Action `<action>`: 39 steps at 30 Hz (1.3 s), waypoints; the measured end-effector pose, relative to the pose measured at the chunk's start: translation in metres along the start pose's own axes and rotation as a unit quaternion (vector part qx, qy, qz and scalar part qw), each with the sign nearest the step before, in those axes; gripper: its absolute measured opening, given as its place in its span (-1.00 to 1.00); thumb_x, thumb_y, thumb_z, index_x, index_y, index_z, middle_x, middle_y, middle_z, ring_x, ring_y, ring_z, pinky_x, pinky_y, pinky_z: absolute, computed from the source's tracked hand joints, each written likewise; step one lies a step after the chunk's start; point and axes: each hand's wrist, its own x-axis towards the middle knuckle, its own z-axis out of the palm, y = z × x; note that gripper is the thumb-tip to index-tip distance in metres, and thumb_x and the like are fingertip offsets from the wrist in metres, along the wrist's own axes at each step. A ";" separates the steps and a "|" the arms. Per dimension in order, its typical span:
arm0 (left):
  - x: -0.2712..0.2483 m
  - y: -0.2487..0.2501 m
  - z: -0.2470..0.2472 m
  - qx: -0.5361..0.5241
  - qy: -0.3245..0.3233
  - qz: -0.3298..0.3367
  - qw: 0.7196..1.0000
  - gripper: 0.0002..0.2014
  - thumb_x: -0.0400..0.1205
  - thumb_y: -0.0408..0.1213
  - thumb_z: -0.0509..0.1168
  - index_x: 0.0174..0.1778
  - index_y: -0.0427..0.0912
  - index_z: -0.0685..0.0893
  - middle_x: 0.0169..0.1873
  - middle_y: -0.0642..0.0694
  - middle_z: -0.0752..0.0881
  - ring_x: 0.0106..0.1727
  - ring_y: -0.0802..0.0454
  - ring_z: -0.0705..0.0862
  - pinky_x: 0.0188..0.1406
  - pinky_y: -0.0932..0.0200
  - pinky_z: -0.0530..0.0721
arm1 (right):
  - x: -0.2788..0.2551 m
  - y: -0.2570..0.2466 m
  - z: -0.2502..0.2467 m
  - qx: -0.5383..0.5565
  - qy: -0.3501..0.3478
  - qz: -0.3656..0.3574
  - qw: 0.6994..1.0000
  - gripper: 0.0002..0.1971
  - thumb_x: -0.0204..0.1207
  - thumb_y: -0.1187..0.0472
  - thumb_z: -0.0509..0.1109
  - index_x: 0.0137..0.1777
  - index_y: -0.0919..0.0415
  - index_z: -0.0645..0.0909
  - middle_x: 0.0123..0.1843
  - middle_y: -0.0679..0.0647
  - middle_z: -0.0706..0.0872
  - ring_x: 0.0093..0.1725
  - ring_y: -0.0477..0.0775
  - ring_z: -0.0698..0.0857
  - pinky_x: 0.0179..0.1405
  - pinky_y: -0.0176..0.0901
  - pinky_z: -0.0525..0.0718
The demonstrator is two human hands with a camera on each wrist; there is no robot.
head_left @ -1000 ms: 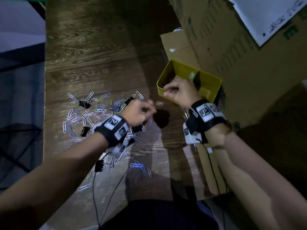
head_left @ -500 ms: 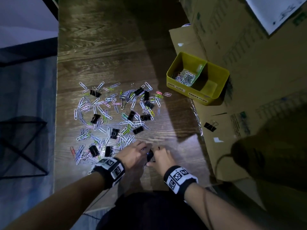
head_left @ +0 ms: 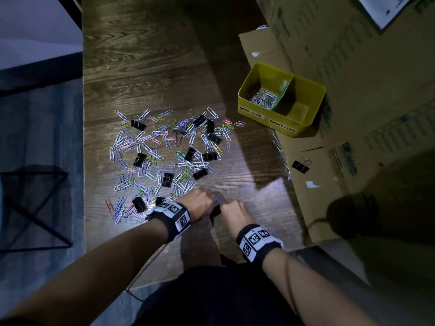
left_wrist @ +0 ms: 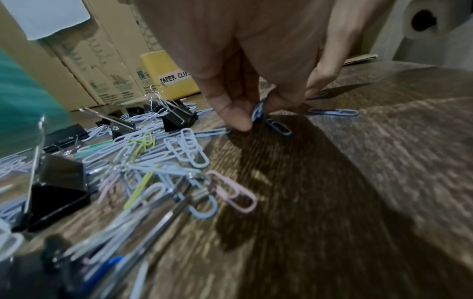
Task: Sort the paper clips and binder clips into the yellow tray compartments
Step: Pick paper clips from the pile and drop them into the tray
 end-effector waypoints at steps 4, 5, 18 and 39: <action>0.003 0.000 0.005 0.023 -0.044 -0.021 0.999 -0.66 0.64 -0.40 0.10 0.35 -0.28 0.48 0.17 -0.29 0.66 0.15 -0.22 0.65 0.12 -0.05 0.63 | -0.005 -0.002 -0.004 -0.013 -0.008 0.023 1.000 -0.73 0.56 0.45 0.15 0.18 0.35 0.59 0.05 0.33 0.72 0.10 0.34 0.69 0.01 0.09 0.65; 0.005 0.003 0.004 0.021 -0.051 -0.021 0.998 -0.67 0.63 -0.42 0.09 0.32 -0.31 0.50 0.16 -0.31 0.66 0.15 -0.22 0.66 0.11 -0.05 0.64 | -0.005 -0.003 -0.005 -0.005 -0.003 0.034 0.999 -0.73 0.57 0.44 0.13 0.16 0.36 0.60 0.08 0.33 0.71 0.12 0.33 0.69 0.04 0.09 0.63; -0.019 -0.024 -0.011 -0.674 0.136 -0.292 0.665 -0.77 0.51 -0.67 0.19 -0.18 -0.30 0.67 -0.51 -0.07 0.67 -0.60 0.07 0.58 -0.60 0.23 0.62 | 0.009 0.027 -0.001 0.447 0.002 0.141 0.883 -0.79 0.41 0.44 0.39 -0.07 0.16 0.73 -0.31 -0.08 0.67 -0.32 -0.09 0.63 -0.03 -0.15 0.64; -0.039 -0.001 0.032 -0.091 0.022 -0.189 0.977 -0.73 0.64 -0.10 0.15 0.17 -0.05 0.63 -0.08 -0.19 0.78 -0.06 -0.19 0.72 -0.11 0.04 0.64 | 0.013 0.009 -0.001 -0.007 -0.082 -0.152 0.985 -0.83 0.55 0.12 0.37 0.08 0.06 0.72 0.09 0.10 0.76 0.09 0.18 0.70 0.09 -0.02 0.60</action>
